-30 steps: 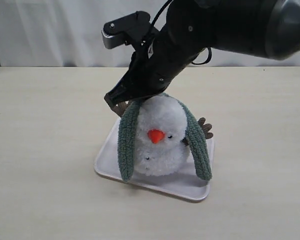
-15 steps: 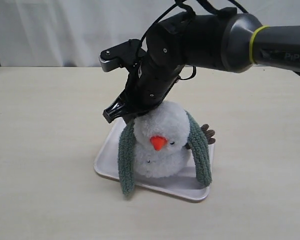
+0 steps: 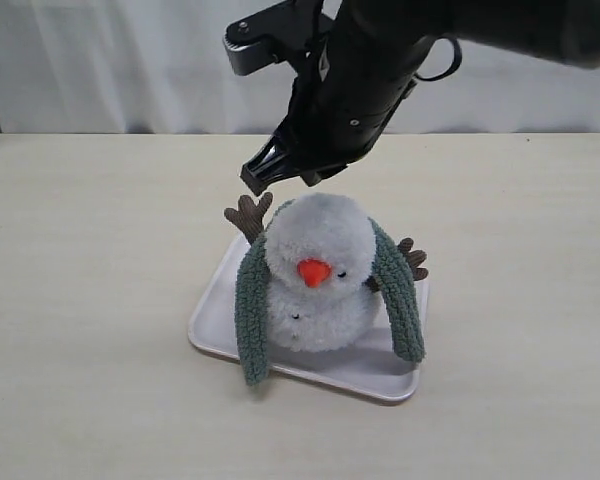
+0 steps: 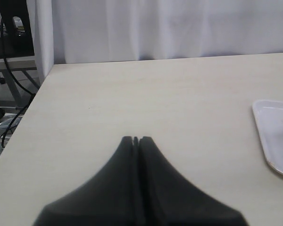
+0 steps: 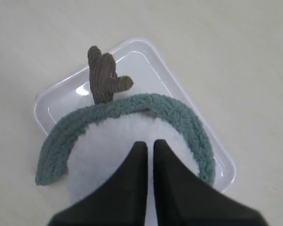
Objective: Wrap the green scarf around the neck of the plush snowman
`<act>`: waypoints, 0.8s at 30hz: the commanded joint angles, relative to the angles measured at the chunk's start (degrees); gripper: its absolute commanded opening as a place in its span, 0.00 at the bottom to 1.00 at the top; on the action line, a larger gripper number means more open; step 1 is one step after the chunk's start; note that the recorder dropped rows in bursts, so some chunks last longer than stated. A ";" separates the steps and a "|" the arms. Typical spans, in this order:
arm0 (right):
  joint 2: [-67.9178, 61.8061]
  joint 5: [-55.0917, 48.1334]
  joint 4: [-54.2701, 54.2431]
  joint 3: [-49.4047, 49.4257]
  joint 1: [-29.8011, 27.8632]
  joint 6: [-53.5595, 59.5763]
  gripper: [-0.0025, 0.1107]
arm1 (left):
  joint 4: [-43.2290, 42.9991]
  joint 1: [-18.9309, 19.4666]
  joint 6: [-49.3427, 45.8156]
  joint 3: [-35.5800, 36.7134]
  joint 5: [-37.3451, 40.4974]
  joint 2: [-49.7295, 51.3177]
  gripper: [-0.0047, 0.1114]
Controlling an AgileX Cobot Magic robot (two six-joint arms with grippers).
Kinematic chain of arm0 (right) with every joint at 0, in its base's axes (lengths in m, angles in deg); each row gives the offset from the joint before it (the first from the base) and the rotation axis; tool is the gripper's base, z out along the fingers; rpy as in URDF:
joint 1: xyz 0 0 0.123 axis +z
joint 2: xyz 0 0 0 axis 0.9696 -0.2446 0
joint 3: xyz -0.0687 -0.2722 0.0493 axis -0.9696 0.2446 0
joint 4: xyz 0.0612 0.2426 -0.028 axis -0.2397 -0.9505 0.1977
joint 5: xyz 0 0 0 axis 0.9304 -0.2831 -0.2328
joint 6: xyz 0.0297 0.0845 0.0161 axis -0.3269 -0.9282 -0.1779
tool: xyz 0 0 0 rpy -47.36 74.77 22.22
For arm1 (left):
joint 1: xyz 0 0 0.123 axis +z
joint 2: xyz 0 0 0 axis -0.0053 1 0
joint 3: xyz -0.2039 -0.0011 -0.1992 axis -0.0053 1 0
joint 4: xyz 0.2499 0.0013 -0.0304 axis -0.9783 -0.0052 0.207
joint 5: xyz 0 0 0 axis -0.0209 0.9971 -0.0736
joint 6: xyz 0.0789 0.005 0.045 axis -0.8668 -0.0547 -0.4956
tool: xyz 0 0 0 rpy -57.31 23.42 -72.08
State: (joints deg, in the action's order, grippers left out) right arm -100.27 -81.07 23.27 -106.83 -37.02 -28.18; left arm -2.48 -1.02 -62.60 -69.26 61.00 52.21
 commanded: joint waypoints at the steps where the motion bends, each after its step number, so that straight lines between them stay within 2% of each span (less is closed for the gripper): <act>1: 4.13 -4.64 0.80 -0.40 -0.09 -0.77 0.06 | 0.42 0.29 0.29 0.21 -0.69 -0.10 0.04; 9: 9.54 -11.17 1.63 -0.40 -0.09 -0.64 0.06 | 0.42 0.29 0.29 0.21 -0.69 -0.10 0.04; 13: 12.27 -11.17 3.32 0.39 -0.09 -1.00 0.06 | 0.31 0.29 0.29 0.21 -0.69 -0.10 0.04; 18: 20.02 -10.46 7.21 9.39 -0.09 -5.22 0.06 | 0.31 0.29 0.29 0.21 -0.69 -0.10 0.04; 24: 30.02 -3.06 7.69 21.78 -0.09 -9.06 0.07 | 0.31 0.29 0.29 0.21 -0.69 -0.10 0.04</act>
State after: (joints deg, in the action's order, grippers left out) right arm -74.00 -87.07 30.40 -89.60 -37.02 -34.96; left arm -2.48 -1.02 -62.60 -69.26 61.00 52.21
